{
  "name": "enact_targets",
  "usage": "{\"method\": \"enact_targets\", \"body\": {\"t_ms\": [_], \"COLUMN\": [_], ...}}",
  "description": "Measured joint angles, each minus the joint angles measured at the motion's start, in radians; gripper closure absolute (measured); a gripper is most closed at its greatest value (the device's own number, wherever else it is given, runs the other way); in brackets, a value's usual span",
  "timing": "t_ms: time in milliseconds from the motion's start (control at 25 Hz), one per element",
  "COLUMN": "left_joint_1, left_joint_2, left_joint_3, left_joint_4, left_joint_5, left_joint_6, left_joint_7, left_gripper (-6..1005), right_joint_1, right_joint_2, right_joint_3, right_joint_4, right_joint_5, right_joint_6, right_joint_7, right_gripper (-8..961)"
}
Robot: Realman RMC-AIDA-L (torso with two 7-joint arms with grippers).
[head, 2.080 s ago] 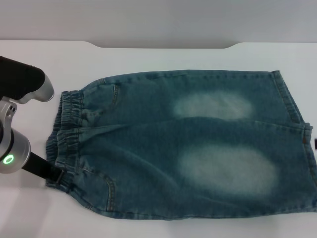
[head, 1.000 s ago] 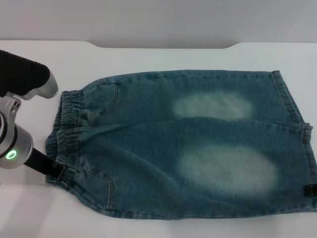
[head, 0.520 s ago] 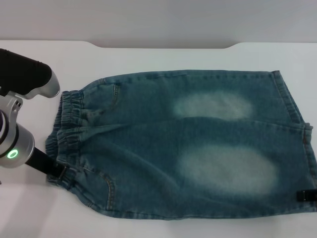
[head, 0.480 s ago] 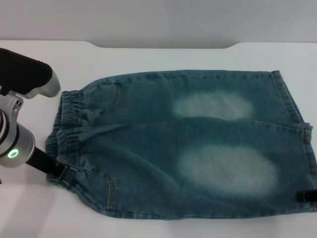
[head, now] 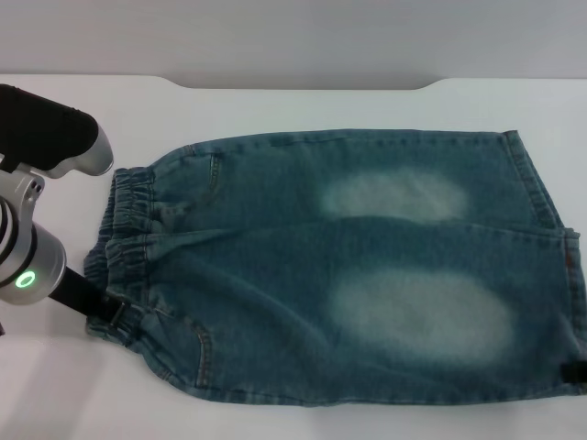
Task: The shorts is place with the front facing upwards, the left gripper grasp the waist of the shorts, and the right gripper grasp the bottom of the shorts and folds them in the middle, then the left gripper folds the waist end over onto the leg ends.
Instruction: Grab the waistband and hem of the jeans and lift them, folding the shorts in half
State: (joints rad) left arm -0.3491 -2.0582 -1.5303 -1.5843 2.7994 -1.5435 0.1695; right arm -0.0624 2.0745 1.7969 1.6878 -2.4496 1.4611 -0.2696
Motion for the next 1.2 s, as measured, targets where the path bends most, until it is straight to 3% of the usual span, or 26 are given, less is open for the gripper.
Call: {"method": "enact_targets", "body": {"t_ms": [200, 360, 640, 1200], "left_joint_1": [-0.009, -0.010, -0.010, 0.023], "left_joint_2": [0.000, 0.000, 0.000, 0.001], "left_joint_3": [-0.003, -0.004, -0.016, -0.087], "left_joint_4": [0.010, 0.010, 0.011, -0.049], "left_joint_5": [0.000, 0.000, 0.000, 0.000], "left_joint_6": [0.002, 0.009, 0.026, 0.090], "left_joint_7": [0.004, 0.004, 0.002, 0.002], "left_gripper": [936, 934, 929, 921], "right_joint_1": [0.005, 0.012, 0.022, 0.056], "right_joint_2": [-0.001, -0.001, -0.001, -0.002], "right_joint_3": [-0.003, -0.005, 0.003, 0.098], "right_joint_4": [0.001, 0.014, 0.060, 0.227], "right_joint_5": [0.003, 0.015, 0.029, 0.028], "right_joint_6": [0.007, 0.018, 0.032, 0.003], "right_joint_7": [-0.026, -0.035, -0.036, -0.065], "right_gripper": [553, 791, 935, 935]}}
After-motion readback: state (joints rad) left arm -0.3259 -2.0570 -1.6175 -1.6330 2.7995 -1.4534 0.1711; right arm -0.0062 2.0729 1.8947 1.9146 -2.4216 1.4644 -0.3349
